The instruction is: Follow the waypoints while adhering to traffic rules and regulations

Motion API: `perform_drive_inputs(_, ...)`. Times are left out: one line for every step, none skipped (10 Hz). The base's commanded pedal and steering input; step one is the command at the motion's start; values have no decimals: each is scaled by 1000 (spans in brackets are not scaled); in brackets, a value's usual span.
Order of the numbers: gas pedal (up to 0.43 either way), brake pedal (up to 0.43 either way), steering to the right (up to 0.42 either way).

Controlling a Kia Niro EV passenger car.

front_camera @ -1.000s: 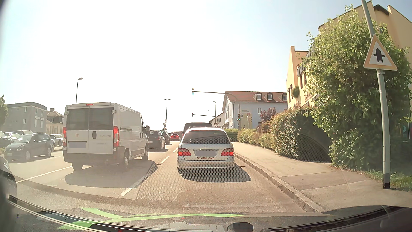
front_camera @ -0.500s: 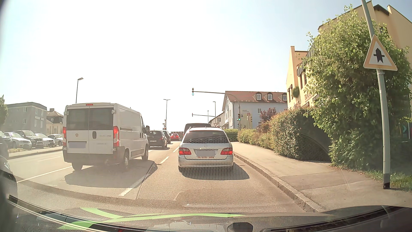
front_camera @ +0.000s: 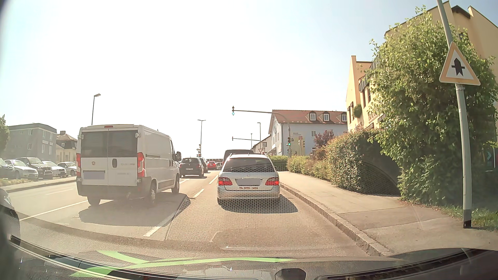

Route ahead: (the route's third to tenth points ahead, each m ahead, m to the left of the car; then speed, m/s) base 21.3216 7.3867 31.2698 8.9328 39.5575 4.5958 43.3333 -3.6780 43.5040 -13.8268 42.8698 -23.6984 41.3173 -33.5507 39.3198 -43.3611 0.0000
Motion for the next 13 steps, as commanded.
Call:
perform_drive_inputs(0,0,-14)
perform_drive_inputs(0,0,-15)
perform_drive_inputs(0,0,-14)
perform_drive_inputs(39,0,-15)
perform_drive_inputs(177,0,-14)
perform_drive_inputs(220,0,-15)
perform_drive_inputs(287,0,-17)
perform_drive_inputs(311,0,-18)
perform_drive_inputs(331,0,-18)
perform_drive_inputs(339,0,-19)
perform_drive_inputs(350,0,-20)
perform_drive_inputs(358,0,-21)
perform_drive_inputs(370,0,-23)
